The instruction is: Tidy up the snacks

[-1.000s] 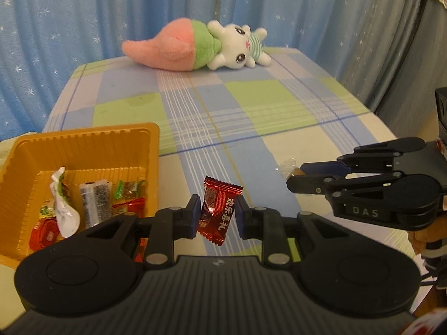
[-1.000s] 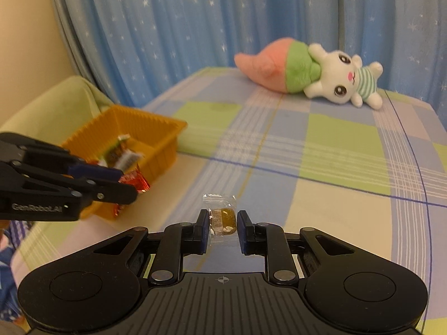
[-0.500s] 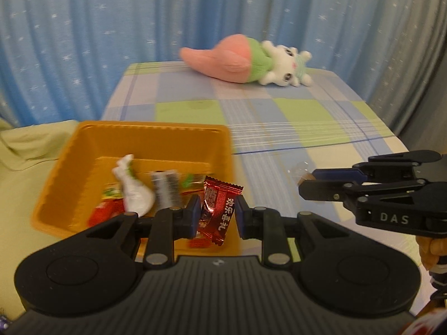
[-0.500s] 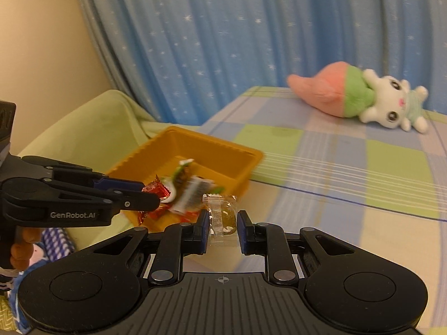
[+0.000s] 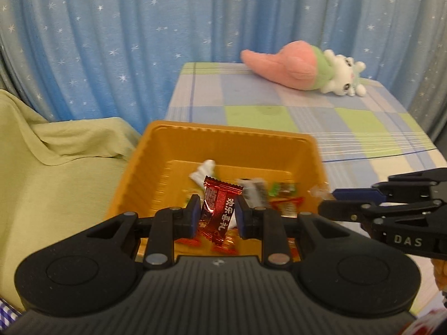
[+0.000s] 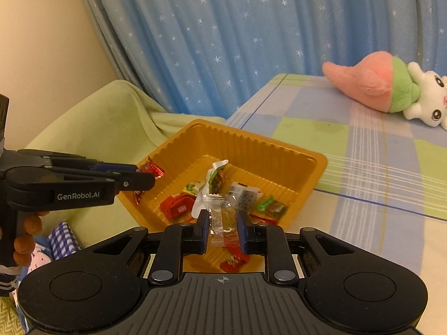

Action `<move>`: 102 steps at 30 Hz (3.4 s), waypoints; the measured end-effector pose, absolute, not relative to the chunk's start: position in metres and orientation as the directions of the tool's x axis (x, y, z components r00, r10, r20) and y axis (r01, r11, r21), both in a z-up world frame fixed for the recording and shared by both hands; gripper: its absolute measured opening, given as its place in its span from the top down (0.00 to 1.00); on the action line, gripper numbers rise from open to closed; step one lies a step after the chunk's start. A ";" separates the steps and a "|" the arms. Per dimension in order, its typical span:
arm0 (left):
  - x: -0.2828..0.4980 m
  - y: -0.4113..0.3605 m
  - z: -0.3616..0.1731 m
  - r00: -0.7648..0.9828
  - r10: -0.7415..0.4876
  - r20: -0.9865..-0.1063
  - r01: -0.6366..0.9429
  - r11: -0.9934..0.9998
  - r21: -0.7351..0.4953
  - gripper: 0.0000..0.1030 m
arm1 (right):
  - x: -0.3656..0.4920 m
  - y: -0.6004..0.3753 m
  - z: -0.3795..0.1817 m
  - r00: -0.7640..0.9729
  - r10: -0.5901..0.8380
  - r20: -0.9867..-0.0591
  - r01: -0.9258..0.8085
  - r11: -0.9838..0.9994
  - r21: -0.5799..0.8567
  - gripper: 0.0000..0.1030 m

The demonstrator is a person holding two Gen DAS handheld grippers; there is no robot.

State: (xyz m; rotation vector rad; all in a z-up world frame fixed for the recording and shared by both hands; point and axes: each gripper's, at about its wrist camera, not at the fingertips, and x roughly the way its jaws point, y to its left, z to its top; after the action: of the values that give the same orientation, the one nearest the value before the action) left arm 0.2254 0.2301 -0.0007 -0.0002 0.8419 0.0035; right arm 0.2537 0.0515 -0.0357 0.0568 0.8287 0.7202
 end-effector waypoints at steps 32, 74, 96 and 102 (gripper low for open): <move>0.306 0.285 -0.055 0.598 -0.018 -0.801 0.034 0.999 0.003 0.76 | 0.298 0.079 -0.048 0.509 0.499 -0.701 -0.445 0.850 0.282 0.79; 0.197 0.232 -0.004 0.623 -0.104 -0.776 0.062 0.995 -0.083 0.45 | 0.236 0.027 -0.021 0.559 0.463 -0.688 -0.293 0.887 0.358 0.22; 0.095 0.105 0.007 0.587 -0.121 -0.800 0.094 0.992 -0.081 0.44 | 0.115 -0.100 -0.016 0.530 0.383 -0.757 -0.166 0.922 0.350 0.22; 0.069 0.080 0.010 0.589 -0.120 -0.799 0.109 0.992 -0.069 0.42 | 0.087 -0.119 -0.015 0.521 0.383 -0.762 -0.169 0.922 0.347 0.22</move>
State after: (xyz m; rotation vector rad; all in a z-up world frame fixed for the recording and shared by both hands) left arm 0.0688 0.0802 0.0096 -0.0132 0.9320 -0.1330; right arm 0.0870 -0.1193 -0.0147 0.2420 0.9688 0.3348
